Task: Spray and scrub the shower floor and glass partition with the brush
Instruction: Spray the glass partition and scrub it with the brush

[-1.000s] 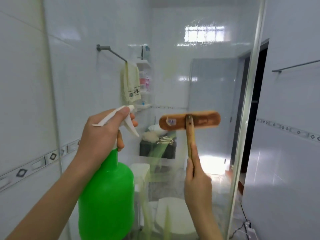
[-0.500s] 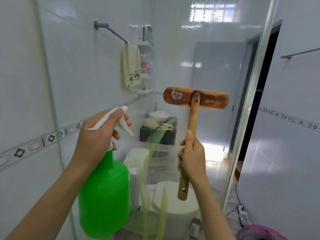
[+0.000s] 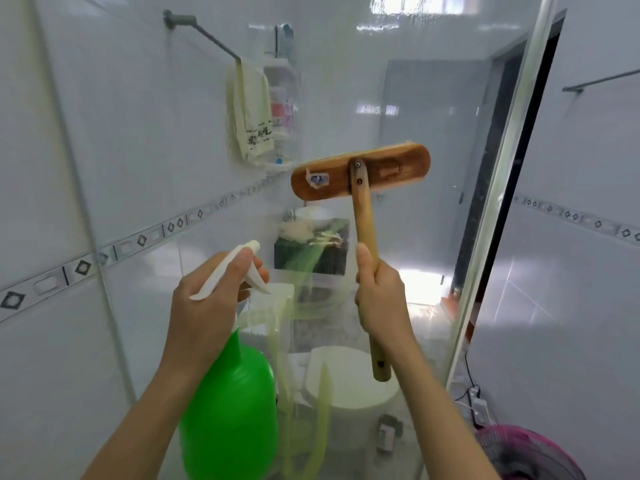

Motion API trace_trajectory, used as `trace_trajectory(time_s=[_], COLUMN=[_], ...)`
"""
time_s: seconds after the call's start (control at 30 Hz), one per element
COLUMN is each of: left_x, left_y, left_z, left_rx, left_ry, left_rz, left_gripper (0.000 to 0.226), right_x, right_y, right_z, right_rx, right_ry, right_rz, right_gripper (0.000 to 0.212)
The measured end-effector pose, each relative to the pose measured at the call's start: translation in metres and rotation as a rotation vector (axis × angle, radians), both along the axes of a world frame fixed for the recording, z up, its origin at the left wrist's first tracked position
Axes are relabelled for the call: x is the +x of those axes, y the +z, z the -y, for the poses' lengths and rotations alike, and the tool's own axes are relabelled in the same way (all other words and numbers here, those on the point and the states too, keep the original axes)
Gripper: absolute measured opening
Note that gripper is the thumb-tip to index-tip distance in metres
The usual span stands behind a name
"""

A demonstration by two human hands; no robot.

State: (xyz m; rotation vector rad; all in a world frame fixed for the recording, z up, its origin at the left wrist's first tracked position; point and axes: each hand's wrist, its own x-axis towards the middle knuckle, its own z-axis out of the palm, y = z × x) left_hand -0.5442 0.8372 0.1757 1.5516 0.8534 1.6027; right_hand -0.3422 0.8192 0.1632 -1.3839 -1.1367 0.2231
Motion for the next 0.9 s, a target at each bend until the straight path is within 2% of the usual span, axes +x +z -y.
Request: trace_trajectory(time_s=[0.17,0.23,0.37,0.43,0.53,0.6,0.77,0.9], left_x=[0.002,0.001,0.002,0.004,0.004,0.005,0.011,0.013], left_y=[-0.004,-0.005,-0.011,-0.014,-0.020,-0.027,-0.034,-0.033], left_z=[0.000,-0.004,-0.010,-0.010,-0.012,-0.013,-0.014,-0.017], left_rx=[0.037,0.037,0.052,0.069,0.055,0.026,0.033,0.072], left_ry=[0.001,0.007,0.033,0.040,0.039,0.045,0.075,0.039], left_rz=[-0.001,-0.012,-0.053,-0.071,-0.076,-0.091,-0.102,-0.083], left_gripper=[0.033,0.035,0.035,0.038,0.043,0.048,0.051,0.050], right_x=[-0.020,-0.018,-0.001,0.005,0.001,0.003,0.012,0.010], right_y=[-0.086,-0.072,0.005,-0.010,-0.082,-0.106,-0.045,-0.090], right_z=[0.028,0.020,-0.005,-0.004,0.018,0.024,0.002,0.012], right_rx=[-0.147,-0.127,0.029,0.046,-0.050,-0.088,0.006,-0.050], right_ry=[-0.048,-0.024,-0.035,-0.063,-0.113,-0.145,-0.107,-0.125], right_rz=[-0.067,-0.062,-0.010,0.006,-0.066,-0.064,0.008,-0.042], right_gripper=[0.048,0.048,0.048,0.049,0.054,0.057,0.052,0.056])
